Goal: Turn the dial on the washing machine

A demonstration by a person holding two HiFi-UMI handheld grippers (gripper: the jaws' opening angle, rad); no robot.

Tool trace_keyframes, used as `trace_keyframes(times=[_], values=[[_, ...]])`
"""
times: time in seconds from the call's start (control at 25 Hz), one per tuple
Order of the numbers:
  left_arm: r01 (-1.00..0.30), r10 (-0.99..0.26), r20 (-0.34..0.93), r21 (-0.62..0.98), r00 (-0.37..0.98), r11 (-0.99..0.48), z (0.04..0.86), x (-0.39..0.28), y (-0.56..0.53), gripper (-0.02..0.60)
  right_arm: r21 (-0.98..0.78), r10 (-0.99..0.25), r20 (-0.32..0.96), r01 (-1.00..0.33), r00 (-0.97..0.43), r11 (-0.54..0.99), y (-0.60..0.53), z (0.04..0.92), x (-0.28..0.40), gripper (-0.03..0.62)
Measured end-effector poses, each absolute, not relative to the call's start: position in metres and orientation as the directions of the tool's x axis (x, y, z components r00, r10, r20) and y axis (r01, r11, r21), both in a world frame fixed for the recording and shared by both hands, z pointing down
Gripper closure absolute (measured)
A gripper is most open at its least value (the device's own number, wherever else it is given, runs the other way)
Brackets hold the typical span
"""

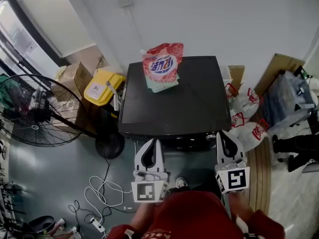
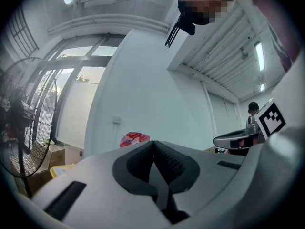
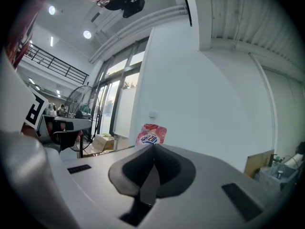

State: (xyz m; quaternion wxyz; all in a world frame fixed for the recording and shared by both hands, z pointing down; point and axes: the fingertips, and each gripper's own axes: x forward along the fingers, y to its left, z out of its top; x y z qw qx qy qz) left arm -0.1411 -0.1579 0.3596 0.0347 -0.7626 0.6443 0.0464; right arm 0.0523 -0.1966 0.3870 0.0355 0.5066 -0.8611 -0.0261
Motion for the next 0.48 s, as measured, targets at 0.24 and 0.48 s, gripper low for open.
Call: trace_keyframes(times=[0.24, 0.48], values=[[-0.984, -0.978, -0.114, 0.017, 0.173, -0.176, 0.3603, -0.1383, -0.1555, 0.572, 0.094, -0.868, 0.034, -0.863, -0.496, 0.497, -0.194, 0.3852, 0.051, 0.586], [-0.986, -0.98, -0.115, -0.001, 0.165, -0.166, 0.3594, -0.1425, -0.1534, 0.572, 0.092, -0.87, 0.026, -0.866, -0.492, 0.492, -0.1915, 0.3841, 0.0513, 0.586]])
